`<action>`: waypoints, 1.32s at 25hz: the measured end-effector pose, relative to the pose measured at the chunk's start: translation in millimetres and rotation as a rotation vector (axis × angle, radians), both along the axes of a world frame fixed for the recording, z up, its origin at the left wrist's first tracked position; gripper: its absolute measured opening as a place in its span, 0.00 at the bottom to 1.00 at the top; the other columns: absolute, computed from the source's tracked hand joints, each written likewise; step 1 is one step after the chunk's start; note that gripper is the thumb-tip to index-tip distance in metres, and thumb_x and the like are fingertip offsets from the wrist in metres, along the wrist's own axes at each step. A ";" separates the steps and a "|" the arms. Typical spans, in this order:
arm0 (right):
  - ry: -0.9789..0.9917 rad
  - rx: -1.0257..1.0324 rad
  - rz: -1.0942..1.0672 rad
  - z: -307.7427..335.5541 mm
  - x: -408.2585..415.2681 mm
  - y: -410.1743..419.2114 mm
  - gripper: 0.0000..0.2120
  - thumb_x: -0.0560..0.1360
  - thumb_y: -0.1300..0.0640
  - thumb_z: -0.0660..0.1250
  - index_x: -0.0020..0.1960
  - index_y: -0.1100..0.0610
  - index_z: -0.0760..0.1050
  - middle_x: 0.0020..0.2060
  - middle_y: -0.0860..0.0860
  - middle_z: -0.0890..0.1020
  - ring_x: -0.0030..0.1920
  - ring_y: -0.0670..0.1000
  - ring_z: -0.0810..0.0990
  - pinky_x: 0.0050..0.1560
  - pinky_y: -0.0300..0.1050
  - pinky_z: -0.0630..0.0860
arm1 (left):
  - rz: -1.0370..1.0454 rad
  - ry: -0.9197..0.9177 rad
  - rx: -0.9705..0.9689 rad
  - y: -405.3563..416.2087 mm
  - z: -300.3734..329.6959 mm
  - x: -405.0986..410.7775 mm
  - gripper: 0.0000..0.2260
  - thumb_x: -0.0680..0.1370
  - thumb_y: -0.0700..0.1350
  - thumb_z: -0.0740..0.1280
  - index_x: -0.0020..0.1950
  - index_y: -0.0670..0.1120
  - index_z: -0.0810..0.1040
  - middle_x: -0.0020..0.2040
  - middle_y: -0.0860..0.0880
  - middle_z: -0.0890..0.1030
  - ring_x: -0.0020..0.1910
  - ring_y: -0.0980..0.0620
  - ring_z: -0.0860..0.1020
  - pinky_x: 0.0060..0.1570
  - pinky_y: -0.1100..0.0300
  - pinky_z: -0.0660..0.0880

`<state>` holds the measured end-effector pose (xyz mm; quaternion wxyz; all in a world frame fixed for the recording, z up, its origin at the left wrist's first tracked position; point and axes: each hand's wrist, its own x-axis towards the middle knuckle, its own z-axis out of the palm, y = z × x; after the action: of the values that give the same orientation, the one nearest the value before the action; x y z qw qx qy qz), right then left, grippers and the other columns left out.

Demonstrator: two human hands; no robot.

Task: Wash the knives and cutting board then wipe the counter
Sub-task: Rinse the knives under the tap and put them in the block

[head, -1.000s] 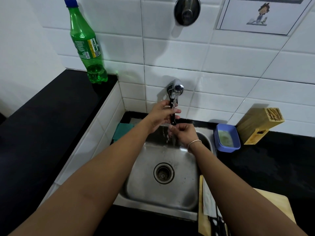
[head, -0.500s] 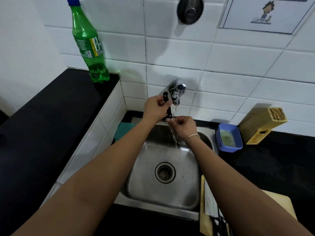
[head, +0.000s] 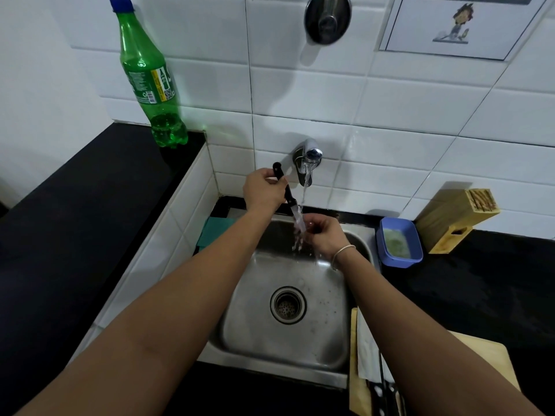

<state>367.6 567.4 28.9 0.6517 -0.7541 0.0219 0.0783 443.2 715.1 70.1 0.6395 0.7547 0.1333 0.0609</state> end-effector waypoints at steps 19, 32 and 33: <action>0.682 0.498 -0.188 57.4 18.6 16.2 0.12 0.77 0.51 0.64 0.39 0.56 0.77 0.25 0.46 0.78 0.18 0.41 0.68 0.19 0.29 0.58 | -0.211 0.655 -0.627 -29.6 -51.7 -37.8 0.21 0.83 0.45 0.60 0.33 0.45 0.84 0.31 0.49 0.82 0.26 0.55 0.81 0.27 0.61 0.78; 0.627 0.124 0.123 21.8 -0.6 -14.1 0.07 0.76 0.57 0.67 0.39 0.54 0.77 0.28 0.49 0.79 0.26 0.45 0.77 0.25 0.34 0.71 | -0.324 0.346 -0.645 -16.1 -18.4 -26.3 0.14 0.81 0.31 0.62 0.62 0.45 0.68 0.47 0.36 0.82 0.39 0.44 0.84 0.42 0.49 0.83; 0.599 0.081 0.123 16.5 -3.0 -15.8 0.06 0.76 0.58 0.68 0.40 0.55 0.77 0.29 0.50 0.79 0.28 0.46 0.78 0.27 0.36 0.73 | -0.398 0.344 -0.597 -15.6 -12.0 -26.8 0.12 0.80 0.31 0.63 0.62 0.42 0.70 0.50 0.37 0.83 0.43 0.43 0.85 0.49 0.48 0.81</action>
<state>364.6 551.5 45.4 0.6398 -0.6708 0.1645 0.3371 416.4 699.5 58.1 0.7985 0.5457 0.1016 -0.2330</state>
